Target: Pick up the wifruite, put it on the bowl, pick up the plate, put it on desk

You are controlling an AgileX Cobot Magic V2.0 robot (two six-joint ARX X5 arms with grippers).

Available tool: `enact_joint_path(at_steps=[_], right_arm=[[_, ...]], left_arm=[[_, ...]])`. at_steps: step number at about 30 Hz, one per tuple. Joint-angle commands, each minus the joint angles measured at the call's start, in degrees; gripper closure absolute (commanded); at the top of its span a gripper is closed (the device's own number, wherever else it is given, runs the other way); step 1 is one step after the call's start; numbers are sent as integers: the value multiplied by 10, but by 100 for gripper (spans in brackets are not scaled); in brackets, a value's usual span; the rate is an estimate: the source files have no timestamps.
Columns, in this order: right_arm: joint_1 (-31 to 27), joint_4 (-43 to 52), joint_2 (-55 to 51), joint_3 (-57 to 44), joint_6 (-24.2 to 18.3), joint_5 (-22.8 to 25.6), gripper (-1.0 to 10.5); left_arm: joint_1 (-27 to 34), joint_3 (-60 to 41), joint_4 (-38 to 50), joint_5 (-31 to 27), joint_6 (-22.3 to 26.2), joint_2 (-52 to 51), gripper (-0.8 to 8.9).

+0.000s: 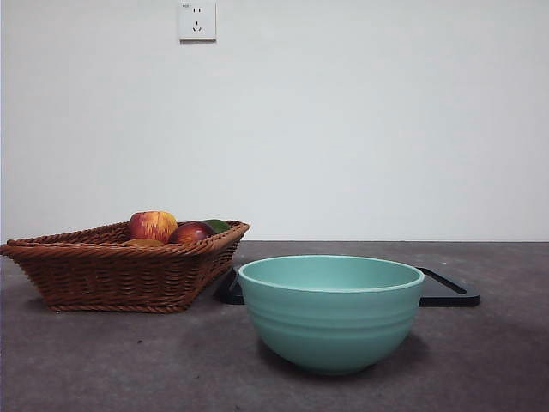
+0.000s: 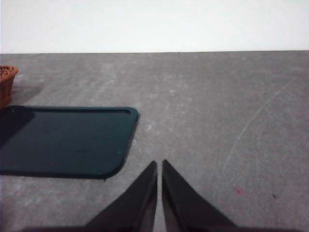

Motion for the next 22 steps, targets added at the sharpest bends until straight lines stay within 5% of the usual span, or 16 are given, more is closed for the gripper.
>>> enact_joint_path(at_steps=[1,22], right_arm=[[1,-14,-1,-3,-5,2,941],[1,6,-1,-3,-4,-2,941]], left_arm=[[2,-10,-2,0,-4,-1,803],[2,-10,-2,0,-4,-1,803]])
